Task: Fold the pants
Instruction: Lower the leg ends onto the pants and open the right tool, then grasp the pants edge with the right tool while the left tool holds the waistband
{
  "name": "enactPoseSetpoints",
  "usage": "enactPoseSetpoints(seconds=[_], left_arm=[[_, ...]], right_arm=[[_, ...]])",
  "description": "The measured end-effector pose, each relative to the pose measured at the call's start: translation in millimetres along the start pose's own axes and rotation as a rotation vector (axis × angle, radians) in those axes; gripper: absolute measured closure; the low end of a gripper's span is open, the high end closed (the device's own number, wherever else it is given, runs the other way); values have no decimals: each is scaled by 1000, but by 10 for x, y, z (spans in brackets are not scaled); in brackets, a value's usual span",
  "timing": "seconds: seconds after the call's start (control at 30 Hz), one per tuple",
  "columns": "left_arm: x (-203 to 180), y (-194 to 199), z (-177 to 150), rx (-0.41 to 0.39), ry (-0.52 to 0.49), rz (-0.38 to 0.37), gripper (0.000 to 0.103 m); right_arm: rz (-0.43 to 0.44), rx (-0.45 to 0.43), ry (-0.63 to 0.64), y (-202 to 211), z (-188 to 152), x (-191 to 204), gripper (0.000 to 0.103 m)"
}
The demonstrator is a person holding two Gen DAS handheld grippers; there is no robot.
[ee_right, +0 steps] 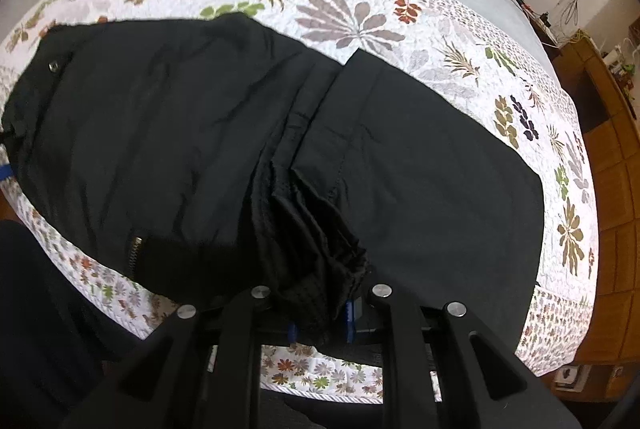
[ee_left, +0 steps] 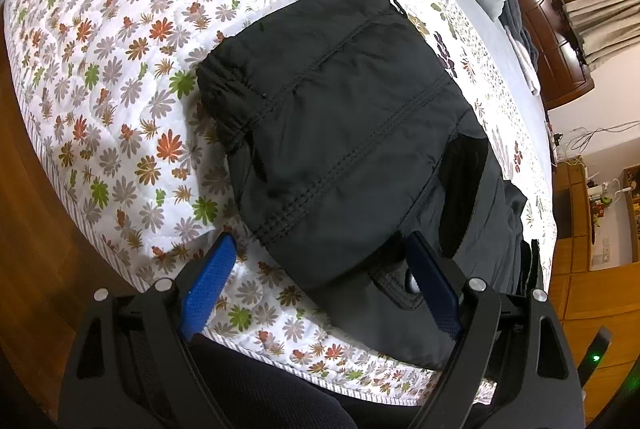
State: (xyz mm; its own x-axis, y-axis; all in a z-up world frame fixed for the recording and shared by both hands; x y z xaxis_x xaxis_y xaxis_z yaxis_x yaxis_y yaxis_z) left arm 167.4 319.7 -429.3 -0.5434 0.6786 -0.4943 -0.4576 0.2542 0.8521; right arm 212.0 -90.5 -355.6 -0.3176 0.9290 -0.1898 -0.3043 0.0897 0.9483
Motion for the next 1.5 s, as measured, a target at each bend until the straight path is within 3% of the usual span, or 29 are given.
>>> enactPoseSetpoints(seconds=[0.27,0.37,0.4,0.43,0.57,0.6,0.7,0.8,0.87,1.13,1.3,1.5], left_arm=[[10,6,2,0,5,-2,18],[19,8,-1,1,4,-2,18],[18,8,-1,1,5,-2,18],[18,7,-1,1,4,-2,18],[27,9,-8,3,5,1,17],[29,12,-9,1,6,1,17],[40,28,-8,-7,13,-7,17],[39,15,-11,1,11,-8,17],[28,-1,-11,6,7,-7,17],[31,-21,10,14,12,0,17],[9,-26,18,14,7,5,16],[39,69,99,-31,65,-21,13]], right_arm=[[-20,19,27,-144,-50,112,84],[4,12,34,-167,-73,171,71],[22,5,36,-162,-79,196,60],[68,-2,28,-142,-91,236,49],[336,-22,-62,111,-167,286,36],[431,-35,-113,236,-191,233,35],[553,-84,-233,463,-213,-58,35],[490,-128,-316,480,-157,-447,35],[379,-118,-311,355,-114,-609,35],[263,-11,-161,-150,-321,-208,41],[274,14,-100,-160,-311,-132,42],[413,23,-67,204,25,-183,40]])
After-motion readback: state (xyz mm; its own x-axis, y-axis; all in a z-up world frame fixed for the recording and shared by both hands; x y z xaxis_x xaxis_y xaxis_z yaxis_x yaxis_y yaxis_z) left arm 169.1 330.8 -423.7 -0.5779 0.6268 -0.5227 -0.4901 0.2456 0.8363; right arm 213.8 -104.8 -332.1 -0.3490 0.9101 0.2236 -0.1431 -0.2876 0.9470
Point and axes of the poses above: each gripper's, at about its wrist camera, not at the fingertips, and y roughly against the way its jaws point, x to its left, z to its top, the point moved 10 cm from there along -y, roughly the way its jaws point
